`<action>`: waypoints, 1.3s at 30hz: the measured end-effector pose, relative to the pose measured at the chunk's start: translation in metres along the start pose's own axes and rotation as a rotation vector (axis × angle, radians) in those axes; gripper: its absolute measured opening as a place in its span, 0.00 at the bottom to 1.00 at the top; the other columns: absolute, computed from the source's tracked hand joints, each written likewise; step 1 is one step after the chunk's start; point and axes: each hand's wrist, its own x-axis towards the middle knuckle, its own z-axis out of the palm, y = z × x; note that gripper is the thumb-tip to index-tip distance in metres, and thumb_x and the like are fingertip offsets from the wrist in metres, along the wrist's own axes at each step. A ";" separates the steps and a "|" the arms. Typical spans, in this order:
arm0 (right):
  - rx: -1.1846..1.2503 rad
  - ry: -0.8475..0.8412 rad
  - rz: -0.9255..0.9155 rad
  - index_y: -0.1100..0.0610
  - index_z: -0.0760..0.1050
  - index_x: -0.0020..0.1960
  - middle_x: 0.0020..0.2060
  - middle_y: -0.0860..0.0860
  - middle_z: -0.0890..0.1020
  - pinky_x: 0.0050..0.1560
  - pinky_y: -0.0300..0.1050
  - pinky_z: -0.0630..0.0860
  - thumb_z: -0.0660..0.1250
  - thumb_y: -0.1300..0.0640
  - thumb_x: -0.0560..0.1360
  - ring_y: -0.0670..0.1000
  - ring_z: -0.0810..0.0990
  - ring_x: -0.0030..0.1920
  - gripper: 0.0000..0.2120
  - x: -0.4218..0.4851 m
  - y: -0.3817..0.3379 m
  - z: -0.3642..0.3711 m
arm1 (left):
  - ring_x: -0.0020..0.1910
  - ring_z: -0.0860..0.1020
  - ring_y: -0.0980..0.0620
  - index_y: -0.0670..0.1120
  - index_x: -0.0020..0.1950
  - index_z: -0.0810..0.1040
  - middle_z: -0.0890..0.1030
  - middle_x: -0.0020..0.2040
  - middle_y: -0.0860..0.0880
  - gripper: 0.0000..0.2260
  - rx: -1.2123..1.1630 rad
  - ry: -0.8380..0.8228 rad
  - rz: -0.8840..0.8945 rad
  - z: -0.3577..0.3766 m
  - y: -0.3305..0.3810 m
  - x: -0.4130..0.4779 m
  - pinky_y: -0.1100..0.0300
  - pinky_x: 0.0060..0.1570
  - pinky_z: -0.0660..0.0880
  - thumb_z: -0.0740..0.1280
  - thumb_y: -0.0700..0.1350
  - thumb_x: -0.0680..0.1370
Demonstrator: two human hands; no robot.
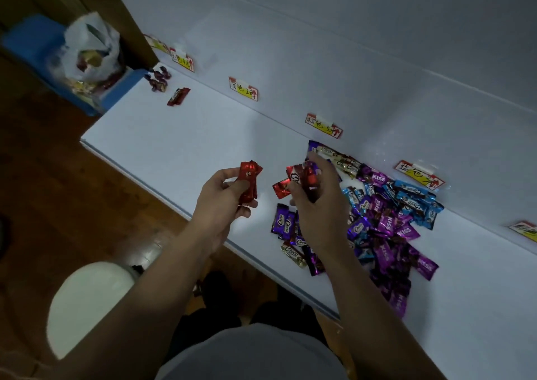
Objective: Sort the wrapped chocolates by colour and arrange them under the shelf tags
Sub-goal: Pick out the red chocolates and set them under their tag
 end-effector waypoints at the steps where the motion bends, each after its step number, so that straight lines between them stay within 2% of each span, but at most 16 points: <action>1: 0.026 -0.012 0.004 0.47 0.67 0.70 0.46 0.47 0.82 0.44 0.30 0.78 0.69 0.56 0.76 0.42 0.83 0.44 0.25 -0.001 -0.007 0.008 | 0.33 0.80 0.49 0.43 0.63 0.73 0.80 0.48 0.40 0.12 0.006 0.000 0.017 -0.010 0.003 0.000 0.60 0.32 0.76 0.62 0.38 0.80; 3: -0.008 -0.005 -0.005 0.49 0.70 0.67 0.45 0.43 0.81 0.46 0.32 0.78 0.70 0.55 0.75 0.39 0.81 0.46 0.22 -0.003 -0.018 0.027 | 0.37 0.82 0.47 0.44 0.65 0.72 0.81 0.51 0.41 0.13 0.010 -0.005 0.057 -0.033 0.008 0.001 0.59 0.35 0.78 0.62 0.38 0.80; 5: -0.064 0.025 -0.017 0.48 0.75 0.57 0.44 0.38 0.80 0.48 0.40 0.80 0.71 0.53 0.74 0.38 0.80 0.46 0.13 -0.008 -0.028 0.049 | 0.40 0.84 0.47 0.45 0.65 0.72 0.81 0.52 0.43 0.14 0.043 -0.001 0.121 -0.059 0.011 0.000 0.58 0.37 0.79 0.64 0.39 0.80; 7: -0.069 0.058 -0.018 0.44 0.74 0.49 0.41 0.39 0.80 0.46 0.41 0.79 0.71 0.52 0.74 0.40 0.80 0.43 0.08 -0.013 -0.042 0.073 | 0.37 0.84 0.49 0.46 0.65 0.73 0.82 0.49 0.45 0.14 0.083 0.034 0.201 -0.089 0.017 0.001 0.58 0.36 0.78 0.66 0.42 0.79; 9: -0.080 0.087 -0.016 0.45 0.73 0.46 0.38 0.42 0.80 0.41 0.39 0.75 0.72 0.52 0.73 0.40 0.78 0.39 0.08 -0.016 -0.059 0.101 | 0.32 0.81 0.52 0.47 0.64 0.74 0.82 0.47 0.47 0.14 0.096 0.108 0.266 -0.122 0.025 0.006 0.60 0.32 0.76 0.67 0.45 0.79; 11: -0.086 0.094 -0.015 0.48 0.74 0.46 0.35 0.44 0.79 0.37 0.37 0.73 0.72 0.53 0.73 0.42 0.76 0.34 0.07 -0.018 -0.076 0.130 | 0.32 0.78 0.52 0.48 0.65 0.75 0.80 0.48 0.47 0.15 0.087 0.173 0.298 -0.153 0.031 0.012 0.64 0.29 0.75 0.67 0.47 0.78; 12: -0.065 0.093 -0.009 0.48 0.75 0.45 0.34 0.45 0.80 0.38 0.40 0.74 0.72 0.54 0.73 0.44 0.77 0.34 0.06 -0.019 -0.084 0.145 | 0.33 0.77 0.52 0.49 0.65 0.75 0.80 0.49 0.47 0.16 0.076 0.191 0.305 -0.168 0.033 0.015 0.66 0.29 0.73 0.68 0.48 0.78; 14: -0.012 0.098 0.005 0.48 0.75 0.44 0.35 0.45 0.81 0.41 0.48 0.78 0.73 0.55 0.73 0.50 0.79 0.35 0.06 -0.022 -0.096 0.172 | 0.35 0.77 0.52 0.49 0.65 0.75 0.80 0.50 0.48 0.16 0.065 0.202 0.323 -0.194 0.038 0.020 0.67 0.29 0.72 0.69 0.49 0.77; 17: 0.011 0.085 0.011 0.49 0.77 0.45 0.36 0.45 0.82 0.44 0.52 0.79 0.73 0.55 0.73 0.48 0.78 0.35 0.06 -0.029 -0.107 0.200 | 0.36 0.77 0.52 0.50 0.63 0.76 0.80 0.49 0.49 0.15 0.057 0.207 0.337 -0.222 0.042 0.023 0.66 0.30 0.72 0.70 0.49 0.76; 21: 0.073 0.067 0.057 0.52 0.78 0.46 0.36 0.48 0.83 0.41 0.47 0.78 0.74 0.58 0.72 0.47 0.77 0.34 0.06 -0.024 -0.118 0.217 | 0.37 0.77 0.52 0.52 0.58 0.76 0.80 0.48 0.51 0.12 0.063 0.195 0.333 -0.237 0.047 0.033 0.67 0.30 0.72 0.70 0.49 0.76; 28: 0.144 0.040 0.141 0.56 0.79 0.49 0.37 0.48 0.84 0.40 0.43 0.78 0.73 0.59 0.73 0.45 0.79 0.35 0.06 0.012 -0.121 0.227 | 0.37 0.75 0.52 0.52 0.58 0.75 0.79 0.48 0.51 0.10 0.106 0.146 0.325 -0.227 0.070 0.064 0.64 0.30 0.71 0.69 0.47 0.77; 30: 0.116 0.023 0.156 0.54 0.78 0.49 0.34 0.44 0.82 0.40 0.41 0.78 0.72 0.57 0.74 0.42 0.78 0.33 0.05 0.029 -0.121 0.229 | 0.36 0.76 0.53 0.53 0.58 0.75 0.79 0.48 0.52 0.10 0.140 0.132 0.335 -0.222 0.080 0.075 0.64 0.30 0.71 0.69 0.46 0.77; 33: 0.029 -0.040 0.157 0.49 0.77 0.47 0.40 0.44 0.82 0.43 0.41 0.79 0.71 0.55 0.74 0.43 0.81 0.38 0.04 0.053 -0.119 0.235 | 0.35 0.76 0.54 0.53 0.58 0.74 0.79 0.48 0.54 0.10 0.200 0.154 0.352 -0.217 0.089 0.088 0.65 0.30 0.71 0.68 0.46 0.77; 35: -0.019 -0.061 0.130 0.46 0.75 0.45 0.40 0.42 0.82 0.43 0.39 0.78 0.71 0.53 0.74 0.42 0.80 0.38 0.06 0.067 -0.118 0.239 | 0.34 0.77 0.53 0.52 0.58 0.74 0.79 0.47 0.54 0.10 0.213 0.163 0.358 -0.214 0.092 0.095 0.66 0.30 0.71 0.69 0.45 0.77; 39: -0.059 -0.059 0.128 0.48 0.76 0.47 0.39 0.42 0.82 0.40 0.39 0.79 0.71 0.53 0.74 0.43 0.81 0.36 0.05 0.079 -0.108 0.249 | 0.39 0.79 0.54 0.52 0.57 0.74 0.78 0.47 0.56 0.11 0.270 0.192 0.329 -0.216 0.090 0.110 0.66 0.33 0.73 0.69 0.45 0.77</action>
